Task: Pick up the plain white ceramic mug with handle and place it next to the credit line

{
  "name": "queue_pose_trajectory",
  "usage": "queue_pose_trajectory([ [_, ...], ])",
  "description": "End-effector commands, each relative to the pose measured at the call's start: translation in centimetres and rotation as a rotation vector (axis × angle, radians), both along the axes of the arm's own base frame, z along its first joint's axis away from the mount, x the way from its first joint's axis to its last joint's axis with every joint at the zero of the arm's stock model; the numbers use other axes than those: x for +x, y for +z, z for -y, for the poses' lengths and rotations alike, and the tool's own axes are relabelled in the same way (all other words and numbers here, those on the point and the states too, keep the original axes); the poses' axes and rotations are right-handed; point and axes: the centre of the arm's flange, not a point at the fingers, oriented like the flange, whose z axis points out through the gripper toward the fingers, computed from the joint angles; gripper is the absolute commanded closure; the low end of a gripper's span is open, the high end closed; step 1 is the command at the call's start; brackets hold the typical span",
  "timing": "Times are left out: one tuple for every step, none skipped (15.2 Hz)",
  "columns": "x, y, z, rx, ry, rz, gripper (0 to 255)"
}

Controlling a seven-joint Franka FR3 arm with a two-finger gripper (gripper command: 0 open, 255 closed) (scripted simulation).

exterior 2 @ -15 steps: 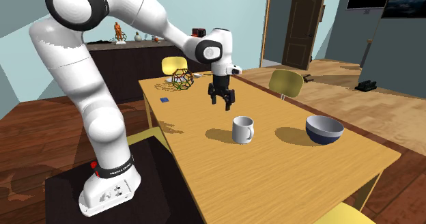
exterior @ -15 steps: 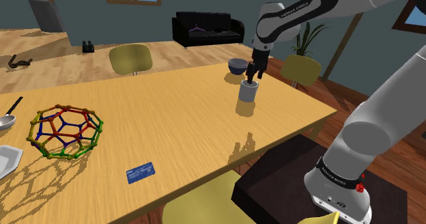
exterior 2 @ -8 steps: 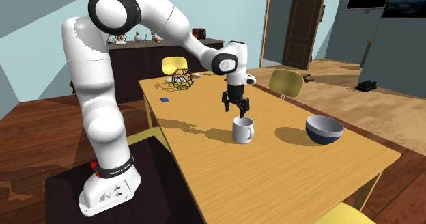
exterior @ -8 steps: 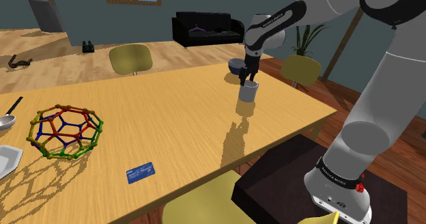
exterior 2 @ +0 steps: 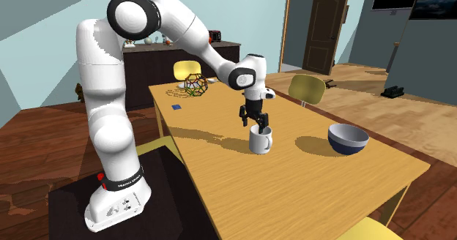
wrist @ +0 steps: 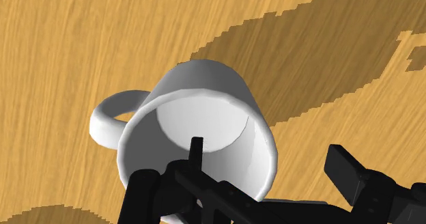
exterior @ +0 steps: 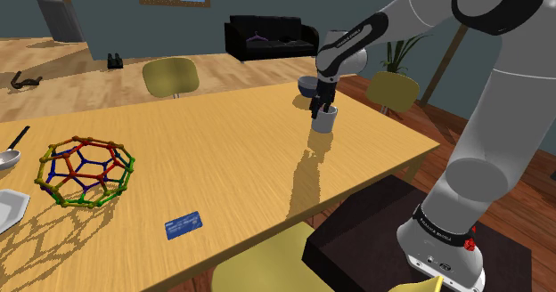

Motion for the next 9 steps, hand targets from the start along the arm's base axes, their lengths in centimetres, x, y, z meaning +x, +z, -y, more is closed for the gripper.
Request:
queue_pose_trajectory([
  [-0.07,-0.43,0.00,0.000,0.000,0.001,0],
  [-0.07,-0.43,0.00,0.000,0.000,0.001,0],
  [-0.07,-0.43,0.00,0.000,0.000,0.001,0],
  [-0.07,-0.43,0.00,0.000,0.000,0.001,0],
  [-0.07,-0.43,0.00,0.000,0.000,0.001,0],
  [-0.07,-0.43,0.00,0.000,0.000,0.001,0],
  [-0.07,-0.43,0.00,0.000,0.000,0.000,0],
  [-0.07,-0.43,0.00,0.000,0.000,0.000,255],
  [-0.07,-0.43,0.00,0.000,0.000,0.000,255],
])
